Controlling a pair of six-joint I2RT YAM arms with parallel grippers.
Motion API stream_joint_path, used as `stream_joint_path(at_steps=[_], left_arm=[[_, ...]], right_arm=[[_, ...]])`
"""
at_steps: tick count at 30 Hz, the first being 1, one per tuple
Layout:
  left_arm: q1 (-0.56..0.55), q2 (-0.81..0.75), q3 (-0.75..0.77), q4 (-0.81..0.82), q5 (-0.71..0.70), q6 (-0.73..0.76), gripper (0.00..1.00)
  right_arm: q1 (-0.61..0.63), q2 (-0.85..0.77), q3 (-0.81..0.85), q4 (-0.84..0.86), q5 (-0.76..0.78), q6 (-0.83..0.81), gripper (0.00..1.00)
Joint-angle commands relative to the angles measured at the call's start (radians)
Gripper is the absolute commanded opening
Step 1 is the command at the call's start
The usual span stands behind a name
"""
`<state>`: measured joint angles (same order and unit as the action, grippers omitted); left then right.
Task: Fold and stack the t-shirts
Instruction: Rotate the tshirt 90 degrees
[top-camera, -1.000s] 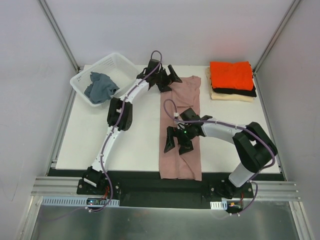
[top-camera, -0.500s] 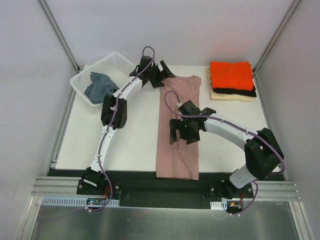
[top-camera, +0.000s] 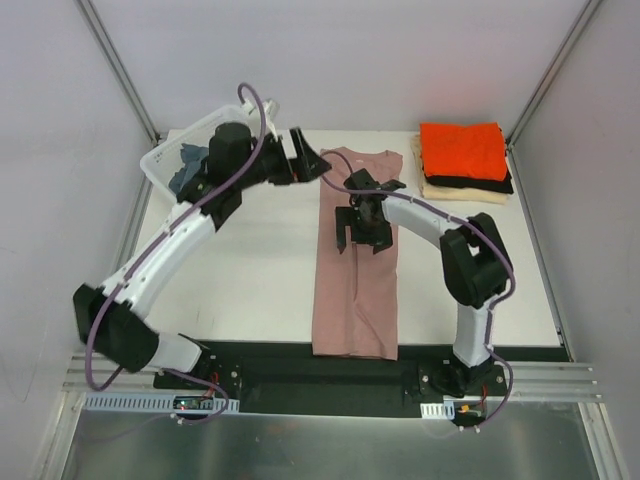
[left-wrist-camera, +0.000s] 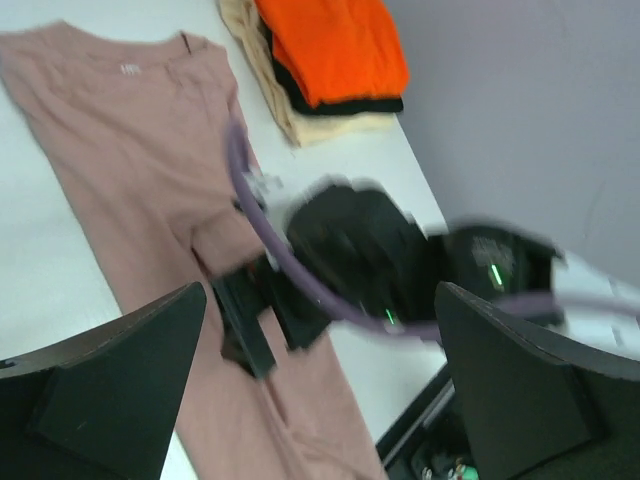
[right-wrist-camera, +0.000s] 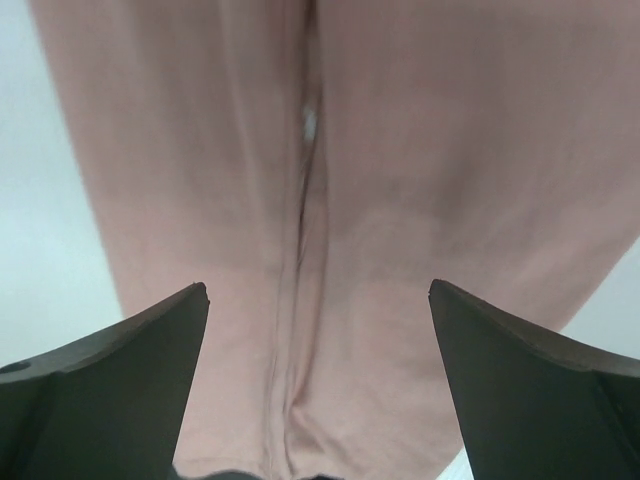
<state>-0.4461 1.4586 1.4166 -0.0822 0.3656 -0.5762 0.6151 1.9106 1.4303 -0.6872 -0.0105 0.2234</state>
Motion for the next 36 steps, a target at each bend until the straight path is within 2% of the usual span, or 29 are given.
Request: stream_joint_path(at_steps=[1, 5, 10, 15, 21, 25, 28, 31, 32, 35, 36], left_arm=[[-0.060, -0.114, -0.317, -0.044, -0.146, 0.046, 0.99], [-0.063, -0.230, -0.528, -0.042, -0.125, -0.086, 0.99], [-0.065, -0.371, -0.726, -0.045, -0.068, -0.137, 0.99], [-0.066, -0.449, -0.812, -0.050, -0.034, -0.174, 0.99], [-0.075, -0.399, -0.808, -0.051, 0.021, -0.191, 0.99], [-0.123, -0.357, -0.797, -0.050, 0.029, -0.201, 0.99], [-0.182, -0.331, -0.797, -0.051, 0.019, -0.226, 0.99], [-0.259, -0.317, -0.805, -0.051, -0.030, -0.261, 0.99], [-0.276, -0.316, -0.809, -0.051, -0.046, -0.272, 0.99], [-0.351, -0.311, -0.821, -0.051, -0.108, -0.307, 0.99], [-0.371, -0.301, -0.826, -0.051, -0.122, -0.324, 0.99]], right_arm=[[-0.035, 0.122, 0.143, -0.052, 0.079, -0.036, 0.97], [-0.072, 0.249, 0.251, -0.086, 0.089, -0.044, 0.97], [-0.107, 0.369, 0.378, -0.124, 0.104, -0.059, 0.97], [-0.123, 0.429, 0.476, -0.140, 0.055, -0.045, 0.97], [-0.121, 0.389, 0.536, -0.141, -0.029, -0.038, 0.97], [-0.121, 0.215, 0.501, -0.135, -0.061, -0.065, 0.97], [-0.120, 0.098, 0.403, -0.126, -0.078, -0.061, 0.96], [-0.118, -0.112, 0.176, -0.046, -0.033, -0.041, 0.97], [-0.118, -0.234, 0.065, -0.014, -0.002, -0.024, 0.96], [-0.118, -0.427, -0.114, 0.046, 0.147, 0.020, 0.96], [-0.118, -0.552, -0.231, 0.060, 0.173, 0.033, 0.96]])
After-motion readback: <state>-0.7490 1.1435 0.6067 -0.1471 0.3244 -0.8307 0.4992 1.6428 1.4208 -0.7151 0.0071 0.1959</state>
